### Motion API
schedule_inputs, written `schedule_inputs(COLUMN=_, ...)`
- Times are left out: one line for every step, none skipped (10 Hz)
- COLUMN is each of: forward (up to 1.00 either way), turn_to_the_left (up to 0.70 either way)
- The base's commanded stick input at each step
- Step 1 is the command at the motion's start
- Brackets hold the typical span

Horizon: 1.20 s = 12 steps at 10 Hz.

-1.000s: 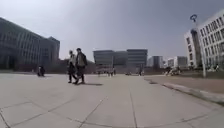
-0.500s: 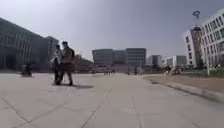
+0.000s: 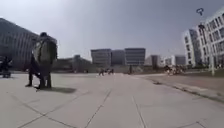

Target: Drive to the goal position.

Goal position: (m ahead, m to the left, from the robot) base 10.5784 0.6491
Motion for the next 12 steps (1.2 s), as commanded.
schedule_inputs(forward=0.85, turn_to_the_left=0.0)
schedule_inputs(forward=0.85, turn_to_the_left=0.0)
schedule_inputs(forward=0.85, turn_to_the_left=0.0)
schedule_inputs(forward=0.85, turn_to_the_left=0.0)
schedule_inputs(forward=0.85, turn_to_the_left=0.0)
schedule_inputs(forward=0.85, turn_to_the_left=0.0)
schedule_inputs(forward=0.85, turn_to_the_left=0.0)
schedule_inputs(forward=0.85, turn_to_the_left=0.0)
schedule_inputs(forward=0.85, turn_to_the_left=0.0)
schedule_inputs(forward=0.85, turn_to_the_left=0.0)
schedule_inputs(forward=0.85, turn_to_the_left=0.0)
schedule_inputs(forward=0.85, turn_to_the_left=0.0)
